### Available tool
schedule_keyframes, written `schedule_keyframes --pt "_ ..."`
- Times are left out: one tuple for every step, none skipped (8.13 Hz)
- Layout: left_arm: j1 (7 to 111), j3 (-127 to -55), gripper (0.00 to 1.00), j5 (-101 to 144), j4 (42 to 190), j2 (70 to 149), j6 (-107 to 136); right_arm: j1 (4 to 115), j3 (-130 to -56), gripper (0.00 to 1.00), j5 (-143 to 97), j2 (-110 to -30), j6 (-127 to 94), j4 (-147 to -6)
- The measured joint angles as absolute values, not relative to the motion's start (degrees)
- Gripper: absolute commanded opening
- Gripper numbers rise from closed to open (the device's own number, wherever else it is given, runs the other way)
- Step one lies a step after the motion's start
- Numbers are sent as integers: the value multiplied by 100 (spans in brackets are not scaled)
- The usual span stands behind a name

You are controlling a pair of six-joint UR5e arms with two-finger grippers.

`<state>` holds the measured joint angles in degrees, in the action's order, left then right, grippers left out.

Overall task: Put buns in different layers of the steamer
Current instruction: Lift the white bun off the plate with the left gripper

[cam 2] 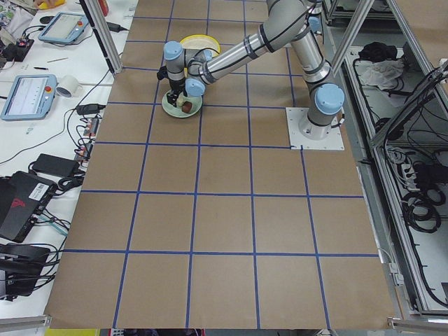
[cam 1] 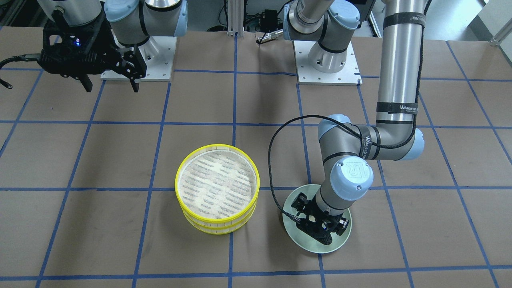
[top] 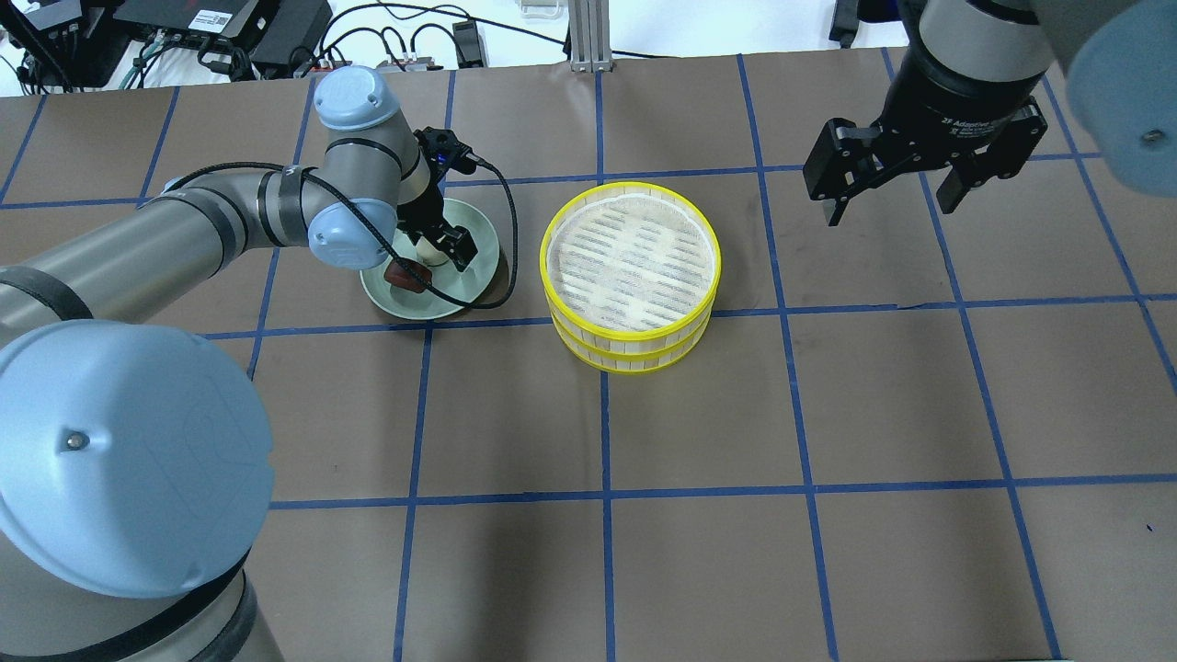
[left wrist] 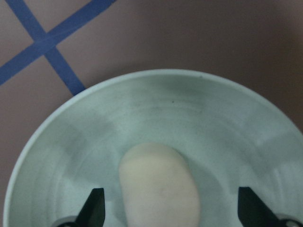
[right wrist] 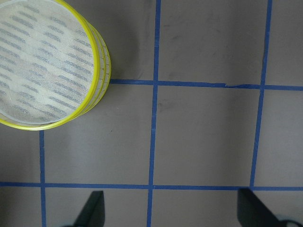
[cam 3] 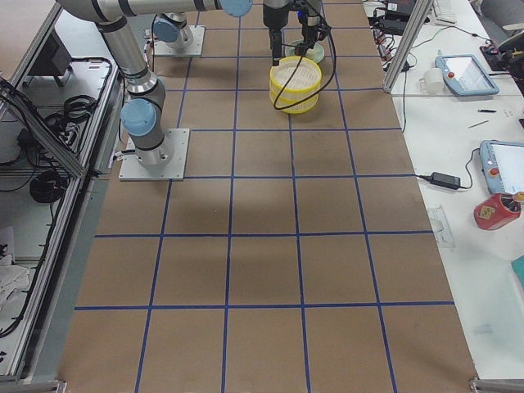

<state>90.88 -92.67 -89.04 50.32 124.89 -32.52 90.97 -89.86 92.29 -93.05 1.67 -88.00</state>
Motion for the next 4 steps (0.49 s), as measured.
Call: schedule_keyframes --pt "9088 -9265 45 -8899 5019 12505 -3247 9097 -8987 100 9229 -9306 167 -8802" --pt "9088 -9263 24 -8896 5013 12514 -3245 9097 -8988 100 9228 -9307 167 -8802" --pt "9088 -9254 18 -8882 5011 12504 -3243 9097 -8987 100 9229 -9307 167 -8803" --pt "9088 -9250 12 -8789 5010 12467 -3235 9097 -8988 100 9232 -9307 167 -8801"
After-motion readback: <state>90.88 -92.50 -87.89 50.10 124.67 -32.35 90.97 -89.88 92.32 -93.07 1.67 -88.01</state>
